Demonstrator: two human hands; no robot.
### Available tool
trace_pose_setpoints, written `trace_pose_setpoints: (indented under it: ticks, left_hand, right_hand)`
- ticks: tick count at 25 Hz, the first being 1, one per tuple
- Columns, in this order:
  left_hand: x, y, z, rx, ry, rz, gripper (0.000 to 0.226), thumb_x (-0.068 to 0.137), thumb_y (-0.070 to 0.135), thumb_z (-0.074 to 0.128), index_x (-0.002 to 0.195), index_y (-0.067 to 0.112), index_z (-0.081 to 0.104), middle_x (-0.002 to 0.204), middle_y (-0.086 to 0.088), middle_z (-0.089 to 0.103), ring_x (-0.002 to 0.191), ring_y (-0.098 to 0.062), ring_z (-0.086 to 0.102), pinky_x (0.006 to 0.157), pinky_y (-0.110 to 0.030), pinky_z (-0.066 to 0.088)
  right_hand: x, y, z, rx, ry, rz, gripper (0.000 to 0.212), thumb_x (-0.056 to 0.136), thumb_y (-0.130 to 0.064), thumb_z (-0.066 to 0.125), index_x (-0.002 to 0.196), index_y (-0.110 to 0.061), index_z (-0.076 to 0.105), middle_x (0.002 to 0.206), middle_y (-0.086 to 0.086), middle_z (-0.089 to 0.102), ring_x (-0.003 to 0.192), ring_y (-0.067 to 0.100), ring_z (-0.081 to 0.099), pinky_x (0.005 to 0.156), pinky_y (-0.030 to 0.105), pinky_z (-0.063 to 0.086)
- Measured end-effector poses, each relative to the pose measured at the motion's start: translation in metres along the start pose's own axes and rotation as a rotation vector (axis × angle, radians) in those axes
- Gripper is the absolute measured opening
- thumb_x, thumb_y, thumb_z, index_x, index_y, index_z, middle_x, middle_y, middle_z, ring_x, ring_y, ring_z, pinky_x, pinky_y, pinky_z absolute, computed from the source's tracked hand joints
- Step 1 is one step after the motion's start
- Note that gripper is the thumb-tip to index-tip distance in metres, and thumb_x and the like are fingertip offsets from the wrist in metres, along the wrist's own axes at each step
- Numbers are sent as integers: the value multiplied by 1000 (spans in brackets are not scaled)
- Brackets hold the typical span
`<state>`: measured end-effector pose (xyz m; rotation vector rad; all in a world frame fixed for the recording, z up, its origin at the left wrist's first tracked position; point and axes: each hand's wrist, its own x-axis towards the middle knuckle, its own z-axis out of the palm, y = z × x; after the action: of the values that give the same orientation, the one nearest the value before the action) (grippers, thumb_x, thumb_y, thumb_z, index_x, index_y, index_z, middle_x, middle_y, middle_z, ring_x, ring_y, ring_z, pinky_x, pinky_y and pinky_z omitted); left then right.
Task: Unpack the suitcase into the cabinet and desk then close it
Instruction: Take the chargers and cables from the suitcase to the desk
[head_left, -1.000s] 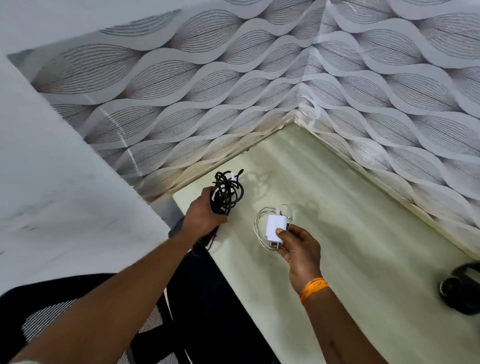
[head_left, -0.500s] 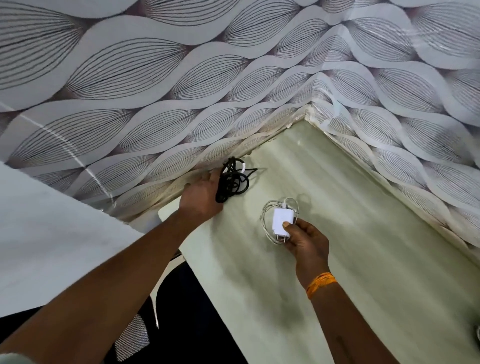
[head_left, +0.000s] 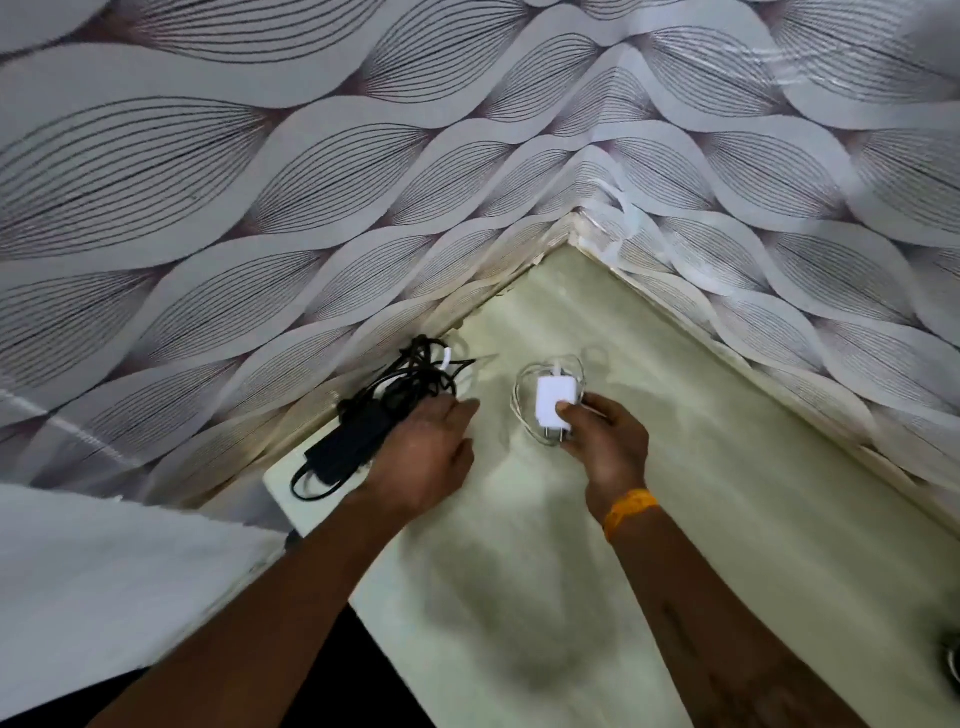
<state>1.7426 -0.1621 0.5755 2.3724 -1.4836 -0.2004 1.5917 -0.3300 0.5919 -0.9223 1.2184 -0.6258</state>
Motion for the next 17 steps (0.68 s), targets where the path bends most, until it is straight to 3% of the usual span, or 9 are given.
trace_pose_setpoints:
  ticks: [2,5,10,14,17]
  left_hand:
    - [7,0,21,11,-93,53,71,90,48,57,149,8,51,143,-18,57,131,-39,55,108,-47,50]
    - [18,-1,45,98,-269,75,104,88,79,39,165,11,22,172,-14,18,159,-34,17,128,-47,21]
    - [23,-1,51,101,-304,42,117,78,92,22,167,18,4,173,-2,-9,161,-23,-7,127,-36,0]
    - [27,-1,50,79,-315,10,123,72,97,20,167,21,0,173,3,-14,159,-17,-15,127,-33,-4]
    - [27,-1,48,64,-313,15,130,64,103,5,167,24,0,172,6,-16,159,-14,-16,126,-30,-7]
  right_hand:
    - [26,-12,7,-8,20,-40,30,81,-1,84,107,-8,71,91,7,73,79,21,71,67,33,61]
    - [74,-27,23,-38,55,-85,27,74,-5,88,97,-10,74,92,11,76,82,26,72,74,42,64]
    - [140,-54,55,-130,60,-169,23,64,-12,91,81,-16,75,90,12,78,81,27,73,82,55,63]
    - [175,-63,69,-189,96,-192,21,62,-18,91,77,-20,77,86,6,78,83,26,76,81,51,64]
    - [190,-60,69,-275,150,-253,17,66,-22,92,74,-18,77,78,3,77,74,23,73,78,45,64]
